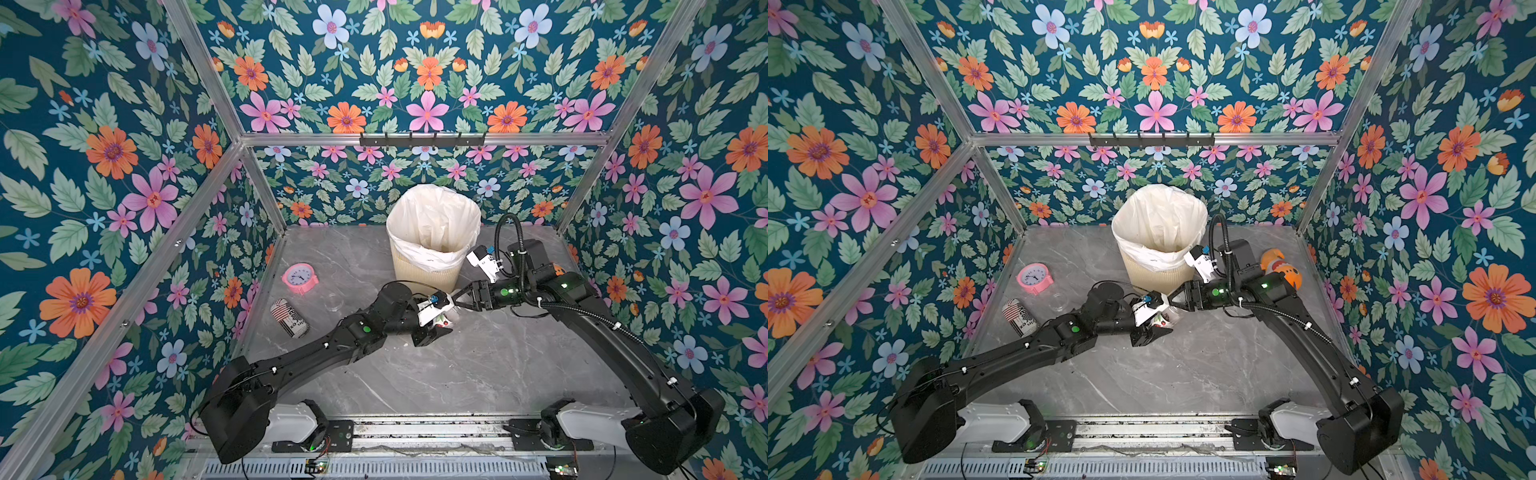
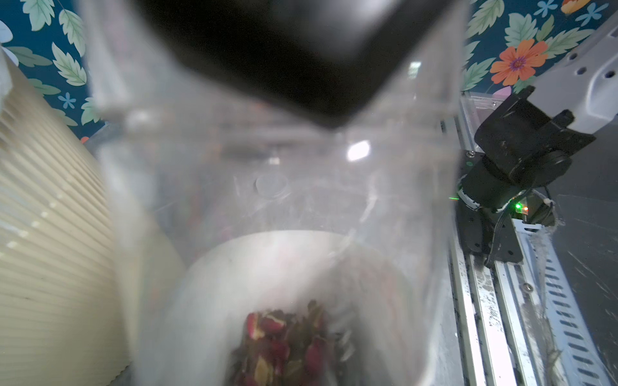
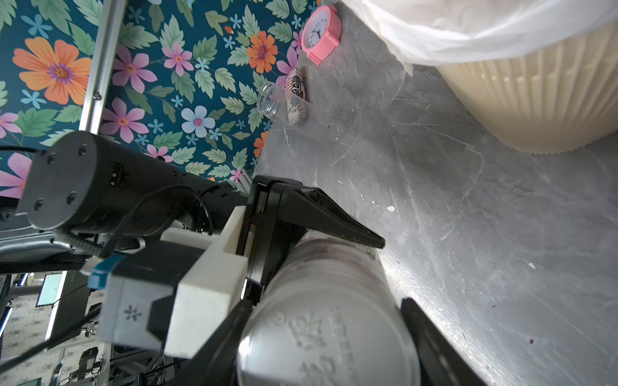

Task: Empty the moldy dried flower tea in the jars
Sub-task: Unscrew the lid from the jar.

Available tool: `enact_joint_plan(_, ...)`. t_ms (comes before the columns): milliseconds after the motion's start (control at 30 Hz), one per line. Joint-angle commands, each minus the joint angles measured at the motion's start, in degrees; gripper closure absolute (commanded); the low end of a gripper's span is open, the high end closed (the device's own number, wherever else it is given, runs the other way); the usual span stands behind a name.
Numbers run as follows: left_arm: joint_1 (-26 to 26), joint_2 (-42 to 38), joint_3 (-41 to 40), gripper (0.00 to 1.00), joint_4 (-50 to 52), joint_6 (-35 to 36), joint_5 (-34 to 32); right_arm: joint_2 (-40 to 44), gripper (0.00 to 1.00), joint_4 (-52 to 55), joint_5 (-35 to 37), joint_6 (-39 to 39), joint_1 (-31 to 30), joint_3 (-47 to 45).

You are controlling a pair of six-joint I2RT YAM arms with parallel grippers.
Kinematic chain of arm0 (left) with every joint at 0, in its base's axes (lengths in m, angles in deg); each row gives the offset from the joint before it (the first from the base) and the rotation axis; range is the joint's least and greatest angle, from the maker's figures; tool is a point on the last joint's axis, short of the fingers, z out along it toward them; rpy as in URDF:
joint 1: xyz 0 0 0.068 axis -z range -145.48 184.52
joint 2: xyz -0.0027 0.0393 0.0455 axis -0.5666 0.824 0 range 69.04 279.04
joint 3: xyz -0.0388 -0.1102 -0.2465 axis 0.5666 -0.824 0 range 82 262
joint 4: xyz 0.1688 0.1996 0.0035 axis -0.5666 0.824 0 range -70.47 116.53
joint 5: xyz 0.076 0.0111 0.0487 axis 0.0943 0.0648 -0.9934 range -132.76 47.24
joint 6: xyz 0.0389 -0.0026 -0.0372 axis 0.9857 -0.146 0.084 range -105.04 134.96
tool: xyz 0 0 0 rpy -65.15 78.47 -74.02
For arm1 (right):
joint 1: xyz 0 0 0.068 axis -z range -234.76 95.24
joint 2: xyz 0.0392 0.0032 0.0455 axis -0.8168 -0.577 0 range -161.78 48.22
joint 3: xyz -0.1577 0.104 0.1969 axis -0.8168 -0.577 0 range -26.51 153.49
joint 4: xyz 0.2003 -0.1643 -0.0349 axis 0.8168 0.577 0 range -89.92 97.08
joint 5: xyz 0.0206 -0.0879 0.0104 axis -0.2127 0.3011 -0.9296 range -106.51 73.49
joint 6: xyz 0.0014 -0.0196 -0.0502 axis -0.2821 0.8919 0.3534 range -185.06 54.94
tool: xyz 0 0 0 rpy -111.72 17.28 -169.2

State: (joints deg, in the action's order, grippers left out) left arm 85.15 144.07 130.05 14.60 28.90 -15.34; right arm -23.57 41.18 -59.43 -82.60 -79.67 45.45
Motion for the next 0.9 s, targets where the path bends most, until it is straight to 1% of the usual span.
enact_joint_plan(0, -0.36, -0.57, 0.52, 0.41, 2.01, 0.9, 3.94, 0.03, 0.45, 1.73, -3.14, 3.24, -0.08, 0.59)
enact_joint_plan(67, -0.91, -0.51, 1.37, 0.41, 3.12, 0.59, 7.21, 0.38, 0.46, 2.35, -4.11, 4.66, -0.1, 0.41)
enact_joint_plan(300, -2.92, 1.42, 6.16, 0.41, 10.52, 0.25, 26.41, 3.36, 0.46, 1.16, -12.76, 12.46, -0.1, -2.15)
enact_joint_plan(367, -3.19, 1.61, 7.28, 0.41, 11.72, -0.31, 29.94, 4.52, 0.47, 0.17, -14.42, 14.44, -0.11, -3.38)
enact_joint_plan(467, -3.26, 2.07, 9.22, 0.41, 14.6, 0.76, 32.04, 6.81, 0.48, -2.28, -17.72, 17.5, -0.23, -5.85)
enact_joint_plan(533, -3.18, 2.7, 10.48, 0.41, 17.01, 1.77, 32.42, 8.25, 0.48, -3.9, -18.47, 18.67, -0.28, -7.15)
enact_joint_plan(567, -3.17, 2.88, 10.8, 0.41, 17.75, 2.16, 32.31, 8.74, 0.46, -4.24, -18.76, 19.13, -0.24, -7.44)
enact_joint_plan(600, -3.17, 2.95, 11.05, 0.41, 18.32, 2.61, 31.54, 8.86, 0.42, -4.23, -18.83, 19.15, -0.24, -7.33)
enact_joint_plan(633, -3.17, 2.82, 10.95, 0.41, 18.17, 2.9, 30.59, 8.66, 0.36, -3.87, -18.31, 18.72, -0.27, -6.84)
enact_joint_plan(667, -3.17, 2.69, 10.56, 0.41, 17.94, 3.32, 29.27, 8.16, 0.25, -3.21, -16.64, 17.23, -0.23, -5.9)
enact_joint_plan(700, -3.17, 2.4, 9.95, 0.41, 17.38, 3.74, 27.31, 7.31, 0.2, -1.74, -15.2, 16.25, 0.02, -4.66)
enact_joint_plan(733, -3.13, 2.05, 9.18, 0.42, 16.31, 3.77, 24.84, 6.51, 0.18, -0.48, -14.15, 15.24, 0.15, -3.48)
enact_joint_plan(867, -3.17, -0.28, 5.13, 0.42, 9.48, 3.44, 13.16, 4.24, 0.18, -0.11, -10.12, 7.46, 2.36, -1.8)
